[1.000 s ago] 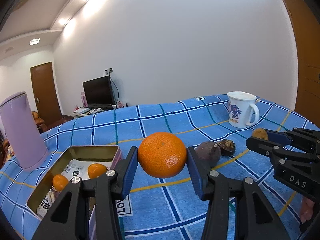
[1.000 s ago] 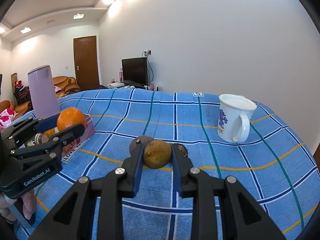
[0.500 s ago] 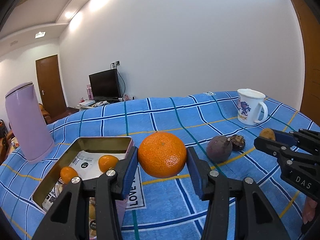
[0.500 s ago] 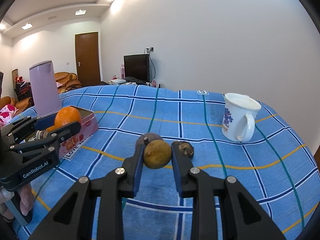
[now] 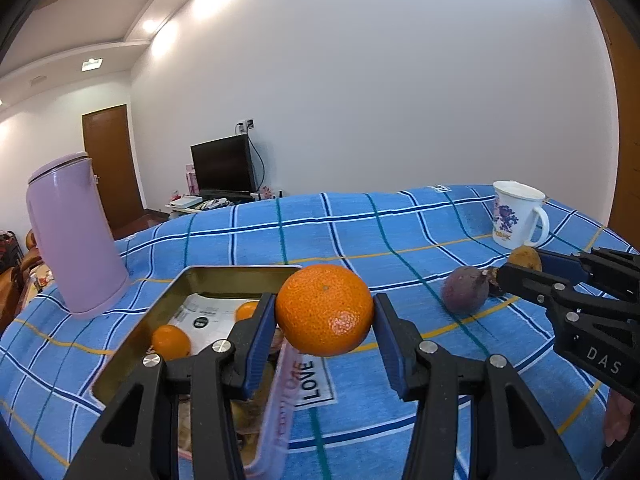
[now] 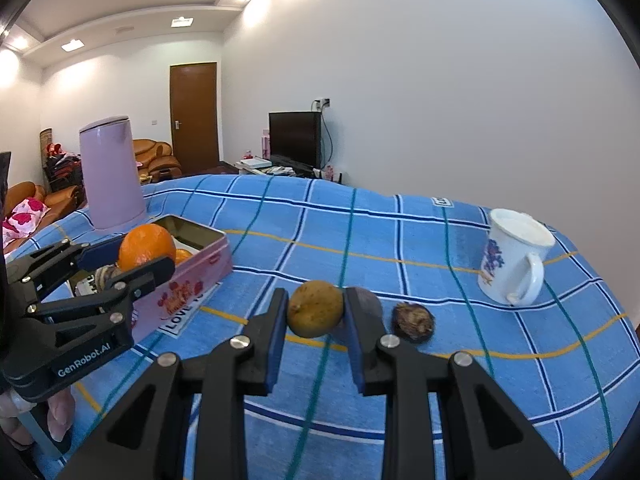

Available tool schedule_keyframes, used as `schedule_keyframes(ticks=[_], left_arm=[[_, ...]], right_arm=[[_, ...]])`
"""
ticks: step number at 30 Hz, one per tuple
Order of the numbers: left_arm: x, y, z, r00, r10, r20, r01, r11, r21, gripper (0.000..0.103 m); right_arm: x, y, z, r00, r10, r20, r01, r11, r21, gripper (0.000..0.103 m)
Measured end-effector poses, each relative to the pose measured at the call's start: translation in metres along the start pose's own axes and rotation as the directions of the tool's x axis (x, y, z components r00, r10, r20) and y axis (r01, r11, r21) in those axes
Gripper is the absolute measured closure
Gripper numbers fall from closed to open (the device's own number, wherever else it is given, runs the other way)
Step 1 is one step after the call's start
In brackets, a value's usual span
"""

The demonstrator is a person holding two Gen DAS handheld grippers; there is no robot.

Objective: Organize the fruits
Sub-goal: 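Carry the small fruit and orange over the tin with both tools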

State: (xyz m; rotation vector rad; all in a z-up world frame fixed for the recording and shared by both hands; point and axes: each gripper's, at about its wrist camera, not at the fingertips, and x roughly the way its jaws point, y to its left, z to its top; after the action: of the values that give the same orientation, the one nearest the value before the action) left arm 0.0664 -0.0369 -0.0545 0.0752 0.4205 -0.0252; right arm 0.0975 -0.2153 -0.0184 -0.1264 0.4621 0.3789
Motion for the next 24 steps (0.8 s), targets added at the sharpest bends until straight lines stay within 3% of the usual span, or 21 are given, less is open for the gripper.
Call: schedule_keyframes(ticks=[24], left_arm=[[-0.017, 0.105, 0.009, 0.987, 0.160, 0.000, -0.159, 0.986, -0.046, 0.053]], right_arm=[[0.024, 0.072, 0.036, 0.988, 0.155, 0.014, -0.155, 0.987, -0.040, 0.073]])
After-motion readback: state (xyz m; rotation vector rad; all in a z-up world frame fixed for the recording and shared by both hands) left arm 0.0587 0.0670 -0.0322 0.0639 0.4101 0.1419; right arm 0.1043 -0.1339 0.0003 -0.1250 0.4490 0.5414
